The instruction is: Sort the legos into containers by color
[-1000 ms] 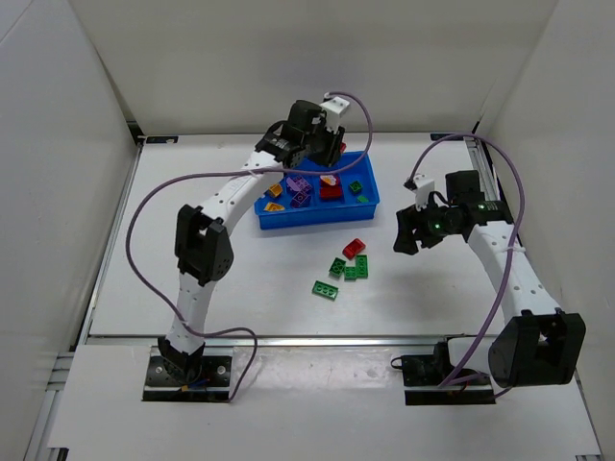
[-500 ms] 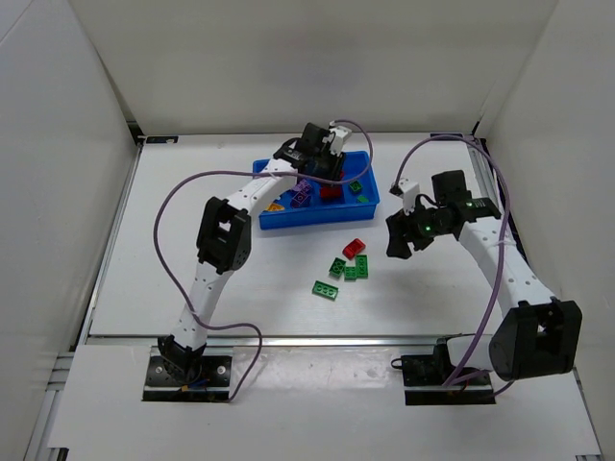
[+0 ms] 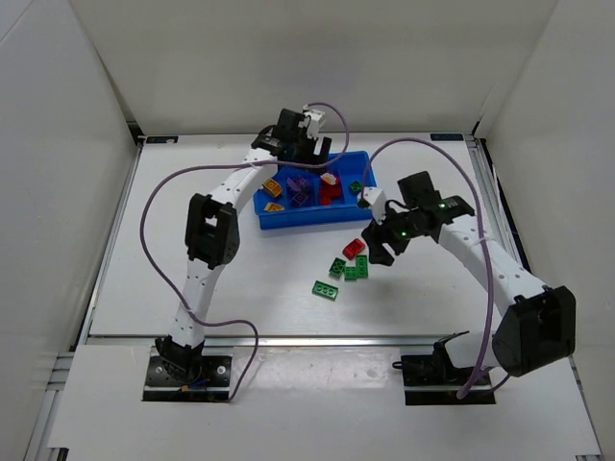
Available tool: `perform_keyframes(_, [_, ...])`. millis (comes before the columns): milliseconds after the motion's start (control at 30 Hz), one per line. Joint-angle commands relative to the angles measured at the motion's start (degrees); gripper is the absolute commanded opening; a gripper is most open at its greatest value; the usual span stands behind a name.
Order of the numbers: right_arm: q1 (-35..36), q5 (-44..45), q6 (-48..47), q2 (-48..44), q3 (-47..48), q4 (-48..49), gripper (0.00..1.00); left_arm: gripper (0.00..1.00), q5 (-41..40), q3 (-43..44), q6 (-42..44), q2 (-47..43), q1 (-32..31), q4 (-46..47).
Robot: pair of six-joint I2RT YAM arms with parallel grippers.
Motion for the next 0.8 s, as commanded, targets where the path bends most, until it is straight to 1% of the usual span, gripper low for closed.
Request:
perform_keyframes(0, [5.05,1.2,-3.2,1.94,3.28,3.83,0.75,1.0,-0.68,5.78,1.47,-12.12,1.58,-0.86])
perform_keyframes(33, [7.33,1.81,-3.81,2.65,3.81,4.36,0.75,0.99,-0.43,6.49,3.04,-14.75,2.19,-2.61])
perform_keyframes(100, [9.54,2.26,-4.08,5.11,5.04,5.94,0.75,0.99,1.67,6.5,3.41,-17.57,4.56,-3.85])
perform_keyframes(133, [11.9,2.43,-4.26,5.81,5.74,6.2,0.75,0.99,5.34,5.54,2.71,-19.24,5.88,-4.03])
perform_keyframes(167, [12.79,2.61,-4.26,6.69,6.62,6.47,0.75,0.99,8.33,2.66,-0.17,-22.73,8.93,-4.04])
perform_keyframes(200, [14.02,2.7,-3.91,8.0,6.98,7.08,0.75,0.99,12.97,0.97,-1.5,-24.51,10.79,-4.04])
perform_keyframes(233, [15.77,2.7,-3.91,8.62,7.5,7.09,0.75,0.99,15.11,-0.87,-2.82,-27.75,14.03,-4.04])
perform_keyframes(267, [17.01,3.48,-3.73,9.41,7.86,7.35,0.75,0.99,16.96,-2.98,-4.14,-29.26,15.63,-4.04])
perform_keyframes(300, [18.06,4.27,-3.3,10.81,7.77,8.31,0.75,0.99,18.37,-7.17,-4.76,-30.93,17.12,-4.04])
perform_keyframes(333, [20.34,4.98,-2.77,11.52,7.68,8.93,0.73,0.99,18.9,-9.57,-5.64,-34.16,20.01,-4.04])
perform_keyframes(367, [21.49,6.9,-1.63,12.23,7.42,9.63,0.72,0.99,19.69,-13.94,-5.65,-35.67,21.52,-4.04])
perform_keyframes(400, [22.46,7.79,-1.01,13.63,7.33,11.11,0.72,0.99,21.01,-15.98,-5.65,-37.17,24.14,-4.12])
perform_keyframes(433, [24.56,8.41,-0.57,14.42,7.16,11.74,0.71,0.99,21.8,-17.83,-5.56,-38.49,25.39,-4.38])
perform_keyframes(500, [26.15,10.34,0.75,16.61,6.81,13.49,0.71,0.99,21.73,-21.97,-4.07,-41.3,27.84,-6.05])
perform_keyframes(667, [29.49,14.46,3.64,19.96,5.58,16.13,0.7,0.99,20.14,-27.51,-1.43,-46.66,28.92,-6.67])
perform_keyframes(767, [30.29,16.67,5.14,21.81,4.7,17.81,0.7,0.99,19.7,-29.27,-0.81,-47.73,28.92,-6.67])
